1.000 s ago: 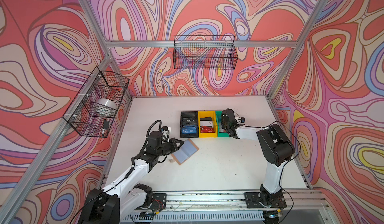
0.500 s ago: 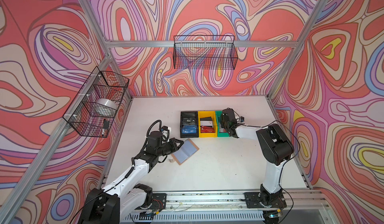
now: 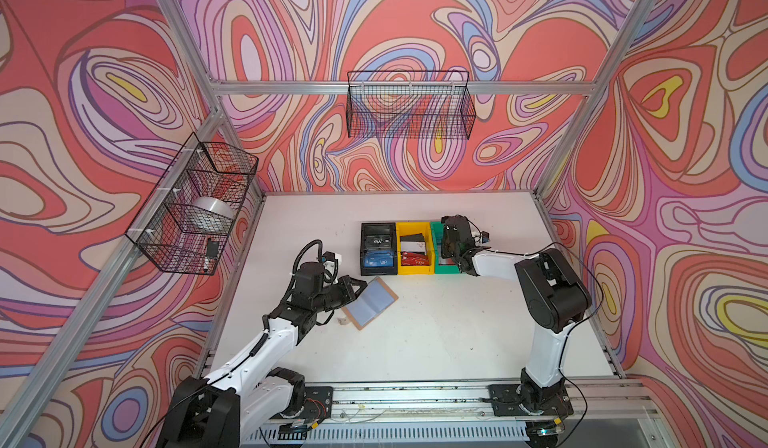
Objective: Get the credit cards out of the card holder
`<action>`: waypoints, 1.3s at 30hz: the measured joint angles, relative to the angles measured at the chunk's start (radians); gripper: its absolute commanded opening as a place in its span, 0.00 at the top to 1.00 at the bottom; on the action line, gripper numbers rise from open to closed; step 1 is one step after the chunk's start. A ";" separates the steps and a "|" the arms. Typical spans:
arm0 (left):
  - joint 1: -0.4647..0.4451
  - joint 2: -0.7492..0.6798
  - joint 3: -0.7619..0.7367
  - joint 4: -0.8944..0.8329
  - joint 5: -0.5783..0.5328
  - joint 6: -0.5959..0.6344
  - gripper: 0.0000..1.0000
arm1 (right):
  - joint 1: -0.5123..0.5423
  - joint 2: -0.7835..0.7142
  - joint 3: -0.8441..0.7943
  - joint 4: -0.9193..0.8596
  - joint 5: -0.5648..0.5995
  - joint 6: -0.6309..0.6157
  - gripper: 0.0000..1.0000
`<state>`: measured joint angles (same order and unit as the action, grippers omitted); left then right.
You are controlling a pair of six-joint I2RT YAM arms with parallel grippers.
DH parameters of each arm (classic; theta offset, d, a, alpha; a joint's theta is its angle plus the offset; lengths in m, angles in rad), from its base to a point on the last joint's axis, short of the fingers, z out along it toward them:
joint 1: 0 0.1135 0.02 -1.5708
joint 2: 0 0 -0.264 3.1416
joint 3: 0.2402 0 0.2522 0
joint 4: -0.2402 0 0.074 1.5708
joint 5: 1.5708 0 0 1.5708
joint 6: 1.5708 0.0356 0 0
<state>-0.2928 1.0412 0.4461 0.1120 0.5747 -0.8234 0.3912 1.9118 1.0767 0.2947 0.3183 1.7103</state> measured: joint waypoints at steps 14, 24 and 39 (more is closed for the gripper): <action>0.005 0.000 0.000 -0.006 0.000 -0.018 0.84 | 0.000 -0.213 -0.069 -0.109 -0.011 0.010 0.02; 0.009 0.001 0.000 -0.012 0.001 -0.018 0.84 | 0.000 -0.329 -0.100 -0.174 0.050 -0.143 0.02; 0.026 -0.172 0.167 -0.297 -0.390 0.166 0.60 | -0.001 -0.500 -0.011 -0.104 0.032 -1.475 0.02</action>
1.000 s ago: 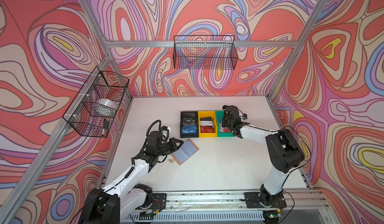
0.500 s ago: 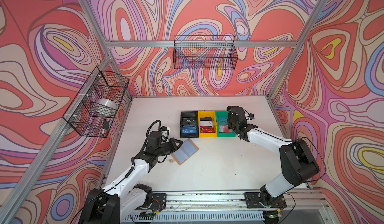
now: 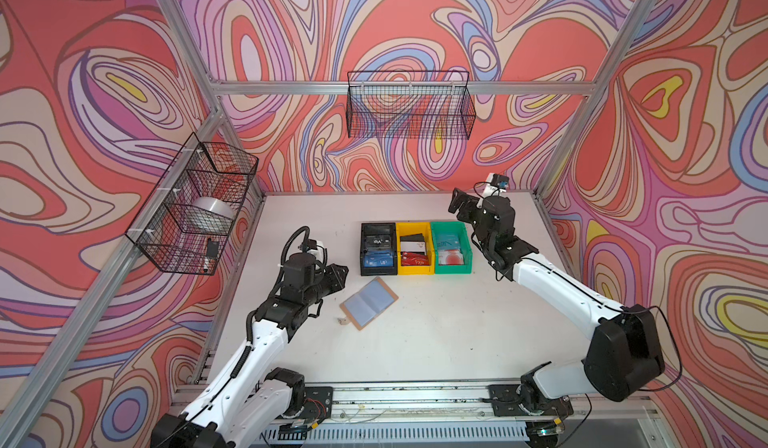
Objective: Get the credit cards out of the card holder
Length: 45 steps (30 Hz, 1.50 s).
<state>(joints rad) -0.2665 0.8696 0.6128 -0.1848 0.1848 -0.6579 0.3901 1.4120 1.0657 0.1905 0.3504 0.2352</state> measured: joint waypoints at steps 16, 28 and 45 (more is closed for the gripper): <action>0.009 -0.174 -0.253 0.315 -0.503 0.397 0.20 | -0.175 -0.024 -0.512 0.230 -0.169 -0.351 0.02; 0.190 0.101 -0.365 0.707 -0.386 0.537 0.21 | -0.238 0.243 -0.556 0.583 -0.185 -0.331 0.02; 0.287 0.663 -0.317 1.106 -0.208 0.583 0.01 | -0.292 0.311 -0.692 0.940 -0.135 -0.275 0.01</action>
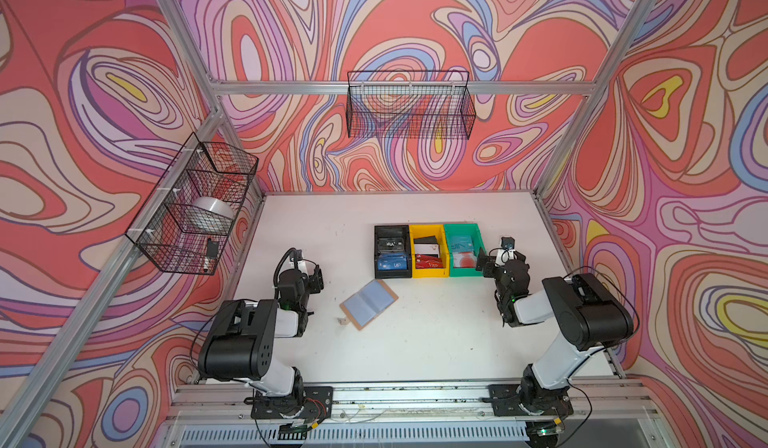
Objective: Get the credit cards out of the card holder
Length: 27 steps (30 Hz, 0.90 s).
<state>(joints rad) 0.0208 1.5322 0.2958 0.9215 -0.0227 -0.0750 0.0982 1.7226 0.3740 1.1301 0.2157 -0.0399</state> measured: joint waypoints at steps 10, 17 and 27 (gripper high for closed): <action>0.000 0.001 0.067 -0.036 0.062 0.023 0.00 | -0.002 0.000 0.002 0.000 0.000 0.001 0.01; 0.000 0.001 0.068 -0.051 0.087 0.031 0.00 | -0.002 0.000 0.006 -0.002 0.000 0.002 0.01; 0.000 0.001 0.069 -0.059 0.094 0.031 0.00 | -0.005 0.000 0.007 -0.002 0.000 0.002 0.01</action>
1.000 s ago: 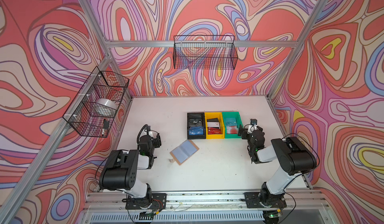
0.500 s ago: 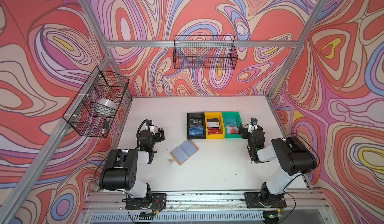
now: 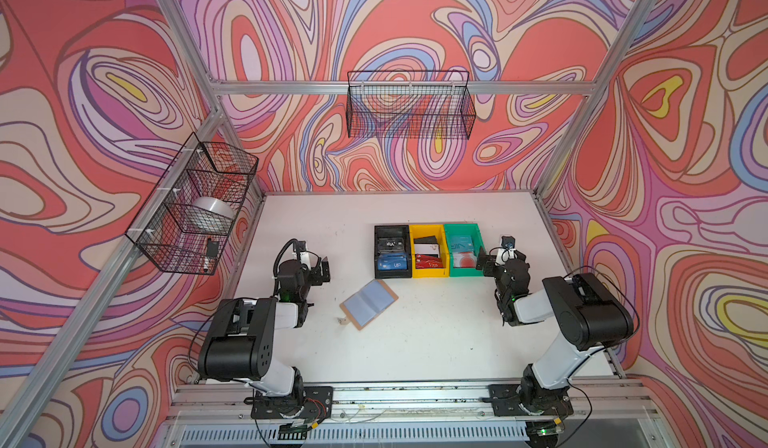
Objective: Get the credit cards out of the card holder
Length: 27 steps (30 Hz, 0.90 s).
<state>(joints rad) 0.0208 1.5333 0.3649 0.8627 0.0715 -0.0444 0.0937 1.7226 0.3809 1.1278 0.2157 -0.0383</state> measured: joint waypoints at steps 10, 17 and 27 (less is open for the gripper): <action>0.000 0.000 0.000 0.000 0.000 0.000 0.00 | -0.003 0.000 0.001 -0.007 -0.003 0.003 0.02; 0.000 0.000 0.000 0.000 0.000 0.000 0.00 | -0.003 0.000 0.003 -0.018 -0.005 0.003 0.01; 0.000 0.000 0.000 0.000 0.000 0.000 0.00 | -0.004 0.000 0.008 -0.021 -0.008 0.004 0.01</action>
<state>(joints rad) 0.0208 1.5333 0.3649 0.8627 0.0715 -0.0444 0.0898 1.7226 0.3893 1.1069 0.2081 -0.0345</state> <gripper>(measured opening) 0.999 0.984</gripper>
